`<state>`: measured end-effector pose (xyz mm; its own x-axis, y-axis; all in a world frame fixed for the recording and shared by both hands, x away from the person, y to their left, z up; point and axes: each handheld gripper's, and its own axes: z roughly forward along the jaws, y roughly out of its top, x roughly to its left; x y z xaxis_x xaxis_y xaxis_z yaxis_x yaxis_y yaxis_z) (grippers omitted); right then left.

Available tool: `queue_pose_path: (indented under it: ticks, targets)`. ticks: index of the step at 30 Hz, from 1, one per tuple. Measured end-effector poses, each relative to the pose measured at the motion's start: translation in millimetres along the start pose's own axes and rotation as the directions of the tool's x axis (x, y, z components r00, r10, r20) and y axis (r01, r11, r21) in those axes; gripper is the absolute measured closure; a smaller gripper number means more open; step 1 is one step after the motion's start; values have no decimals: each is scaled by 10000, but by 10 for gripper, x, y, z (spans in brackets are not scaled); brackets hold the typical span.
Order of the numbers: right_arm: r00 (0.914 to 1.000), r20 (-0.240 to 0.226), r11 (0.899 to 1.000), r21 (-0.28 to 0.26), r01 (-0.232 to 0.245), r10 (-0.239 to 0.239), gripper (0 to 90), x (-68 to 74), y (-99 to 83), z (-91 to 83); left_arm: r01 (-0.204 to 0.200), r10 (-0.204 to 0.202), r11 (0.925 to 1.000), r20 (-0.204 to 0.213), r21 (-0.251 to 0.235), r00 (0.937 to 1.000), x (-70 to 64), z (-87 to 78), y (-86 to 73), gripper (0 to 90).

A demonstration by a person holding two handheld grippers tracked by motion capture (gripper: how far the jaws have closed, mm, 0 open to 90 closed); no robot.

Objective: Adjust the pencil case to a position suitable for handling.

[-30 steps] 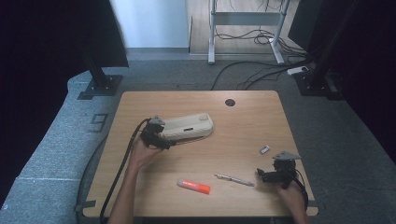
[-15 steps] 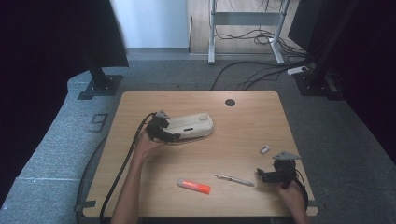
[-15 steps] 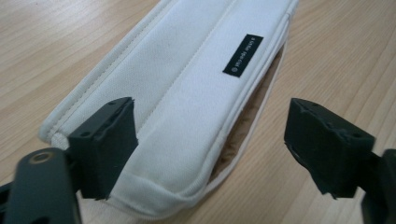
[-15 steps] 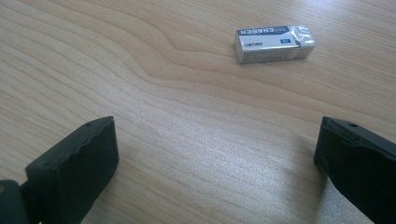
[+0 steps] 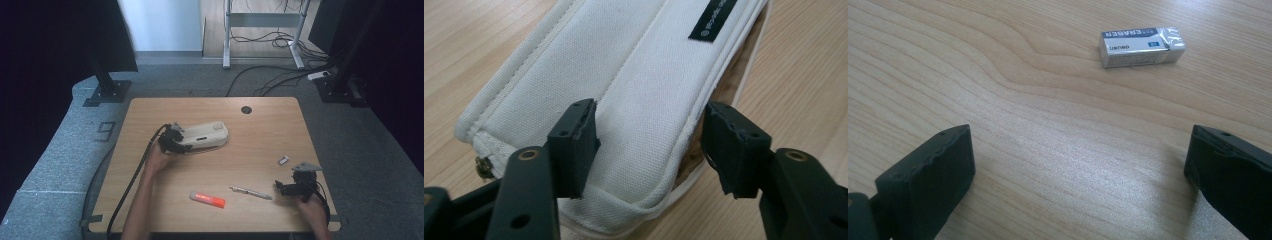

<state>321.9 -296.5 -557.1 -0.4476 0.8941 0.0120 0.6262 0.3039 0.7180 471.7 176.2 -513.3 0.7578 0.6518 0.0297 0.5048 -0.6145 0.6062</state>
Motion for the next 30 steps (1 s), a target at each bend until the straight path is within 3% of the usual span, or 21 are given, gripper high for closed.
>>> queue_pose_path:
  ticks: [4,9,17,24,30]
  targets:
    - [10000,-1,10000,1,-3,3,0,0,0,0,-402,408,9991,-502,123,9979,-65,17,-7,465]
    - [10000,-2,10000,0,-1,1,0,0,0,0,-514,513,9987,-561,-17,9971,-89,-9,-11,577]
    - [10000,-1,10000,0,-2,2,0,0,0,0,-173,167,9994,-181,-305,9997,-112,-96,20,726]
    - [10000,-2,10000,1,0,0,0,0,0,0,82,-81,9992,27,-389,10000,-130,-180,35,750]
    - [10000,-2,10000,0,-1,1,0,0,0,0,750,-722,9948,417,-695,9965,-138,-262,4,753]
